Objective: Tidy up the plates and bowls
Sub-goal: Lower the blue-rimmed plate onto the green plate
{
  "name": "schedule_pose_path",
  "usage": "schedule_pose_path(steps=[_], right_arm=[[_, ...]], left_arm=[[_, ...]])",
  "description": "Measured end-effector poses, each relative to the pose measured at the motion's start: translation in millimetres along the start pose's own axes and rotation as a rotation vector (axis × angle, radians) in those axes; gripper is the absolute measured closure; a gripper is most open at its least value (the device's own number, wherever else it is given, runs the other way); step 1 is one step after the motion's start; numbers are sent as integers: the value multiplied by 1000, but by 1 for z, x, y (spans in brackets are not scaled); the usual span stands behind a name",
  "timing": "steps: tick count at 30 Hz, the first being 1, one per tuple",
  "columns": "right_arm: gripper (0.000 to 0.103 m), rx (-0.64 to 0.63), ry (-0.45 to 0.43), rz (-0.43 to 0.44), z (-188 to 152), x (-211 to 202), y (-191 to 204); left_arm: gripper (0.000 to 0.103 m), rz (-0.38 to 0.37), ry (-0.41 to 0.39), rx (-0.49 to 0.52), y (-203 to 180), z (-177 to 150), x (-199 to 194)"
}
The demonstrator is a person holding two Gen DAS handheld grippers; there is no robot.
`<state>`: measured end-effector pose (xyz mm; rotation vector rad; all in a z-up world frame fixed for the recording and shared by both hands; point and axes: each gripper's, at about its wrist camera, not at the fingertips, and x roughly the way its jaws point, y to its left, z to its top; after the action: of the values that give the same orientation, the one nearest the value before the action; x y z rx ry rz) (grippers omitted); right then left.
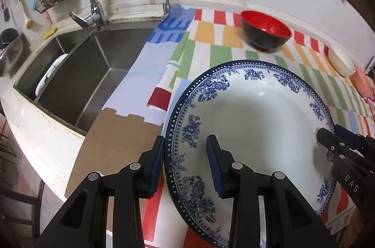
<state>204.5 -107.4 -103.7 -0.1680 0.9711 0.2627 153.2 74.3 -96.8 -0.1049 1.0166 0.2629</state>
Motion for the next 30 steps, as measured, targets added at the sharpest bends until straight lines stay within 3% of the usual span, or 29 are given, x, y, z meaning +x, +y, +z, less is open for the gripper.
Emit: schedule_pose_path(steps=[12,25,30], right_arm=[[67,-24,56,17,1,26,8],[66,-39,55,7,-2,28,10],[56,-7,51,-8,-3,23,5]], left_arm=[[67,23,46,-8,2,-2,19],[66,26,55,2,0,-5,23],[53,9,40,5,1,-5,14]])
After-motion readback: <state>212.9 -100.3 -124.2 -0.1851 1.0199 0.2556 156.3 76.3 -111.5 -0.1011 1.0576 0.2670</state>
